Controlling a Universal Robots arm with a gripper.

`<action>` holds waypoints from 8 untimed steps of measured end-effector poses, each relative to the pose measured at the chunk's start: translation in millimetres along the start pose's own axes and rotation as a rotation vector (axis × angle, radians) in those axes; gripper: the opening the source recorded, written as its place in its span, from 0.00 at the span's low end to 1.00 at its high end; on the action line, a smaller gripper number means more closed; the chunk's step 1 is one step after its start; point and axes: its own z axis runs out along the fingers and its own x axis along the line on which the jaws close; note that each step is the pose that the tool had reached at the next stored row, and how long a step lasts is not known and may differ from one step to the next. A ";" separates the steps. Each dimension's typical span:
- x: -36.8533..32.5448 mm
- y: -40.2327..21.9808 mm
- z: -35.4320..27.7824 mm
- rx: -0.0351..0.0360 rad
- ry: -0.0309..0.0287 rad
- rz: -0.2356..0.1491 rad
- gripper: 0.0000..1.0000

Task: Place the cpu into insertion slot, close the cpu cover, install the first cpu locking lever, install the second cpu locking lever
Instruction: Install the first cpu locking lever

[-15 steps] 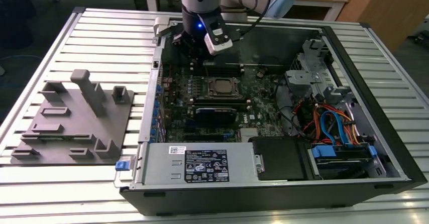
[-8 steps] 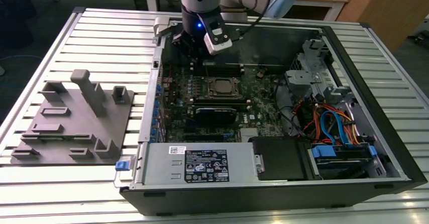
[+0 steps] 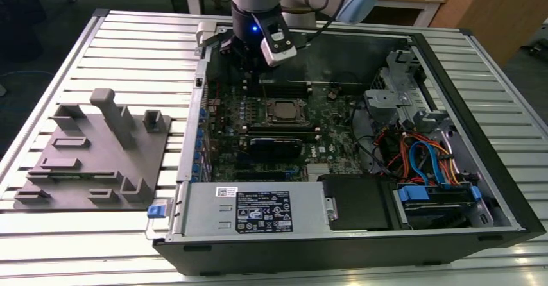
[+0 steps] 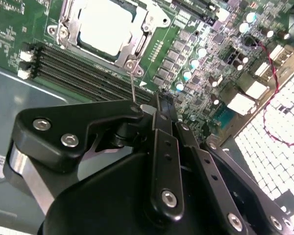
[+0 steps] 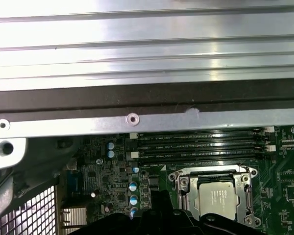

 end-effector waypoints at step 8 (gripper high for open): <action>-0.9 5.9 0.3 -0.0003 -0.0006 -0.010 0.10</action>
